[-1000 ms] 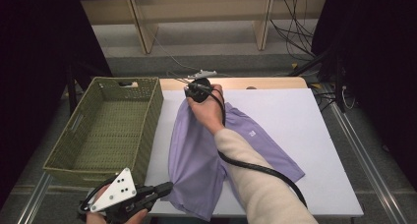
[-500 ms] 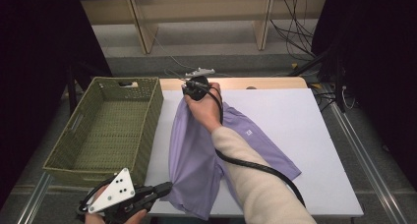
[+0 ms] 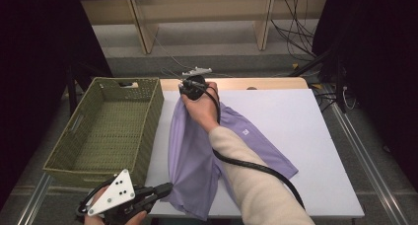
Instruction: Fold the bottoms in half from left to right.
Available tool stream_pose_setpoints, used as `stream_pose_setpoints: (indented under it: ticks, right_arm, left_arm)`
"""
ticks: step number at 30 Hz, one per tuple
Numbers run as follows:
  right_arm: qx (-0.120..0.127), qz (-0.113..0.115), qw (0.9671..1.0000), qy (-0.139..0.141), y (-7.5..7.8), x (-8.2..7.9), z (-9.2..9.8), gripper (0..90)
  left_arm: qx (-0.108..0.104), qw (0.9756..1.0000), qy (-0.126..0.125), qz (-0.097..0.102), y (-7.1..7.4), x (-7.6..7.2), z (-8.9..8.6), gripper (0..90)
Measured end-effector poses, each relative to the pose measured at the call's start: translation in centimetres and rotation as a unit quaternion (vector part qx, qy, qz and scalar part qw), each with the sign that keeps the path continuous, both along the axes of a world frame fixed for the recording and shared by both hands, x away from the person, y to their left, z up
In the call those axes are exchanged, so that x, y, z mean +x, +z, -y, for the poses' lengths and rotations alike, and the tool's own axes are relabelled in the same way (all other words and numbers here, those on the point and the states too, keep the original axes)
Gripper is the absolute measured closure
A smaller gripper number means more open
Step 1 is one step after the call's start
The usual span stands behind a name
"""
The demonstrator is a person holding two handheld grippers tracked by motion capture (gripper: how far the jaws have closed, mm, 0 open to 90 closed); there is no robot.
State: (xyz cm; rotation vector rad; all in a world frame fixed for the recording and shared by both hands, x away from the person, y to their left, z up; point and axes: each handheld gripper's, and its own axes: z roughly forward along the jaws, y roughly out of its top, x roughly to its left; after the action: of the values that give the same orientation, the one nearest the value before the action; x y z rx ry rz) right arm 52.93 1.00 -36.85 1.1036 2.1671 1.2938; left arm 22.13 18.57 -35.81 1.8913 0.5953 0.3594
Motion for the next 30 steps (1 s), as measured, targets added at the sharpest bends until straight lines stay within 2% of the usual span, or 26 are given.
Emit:
stream_pose_setpoints:
  ticks: [19, 30]
  right_arm:
    - [0.011, -0.001, 0.9999, 0.003, 0.4, 0.1, -0.7, 86.0]
    - [0.014, -0.015, 0.9998, 0.0, -0.9, 0.6, -0.1, 85.8]
  left_arm:
    - [-0.004, 1.0, -0.004, 0.005, 0.0, 0.0, 0.0, 89.4]
    - [-0.006, 0.9999, -0.013, 0.003, -0.7, 0.7, 0.7, 89.4]
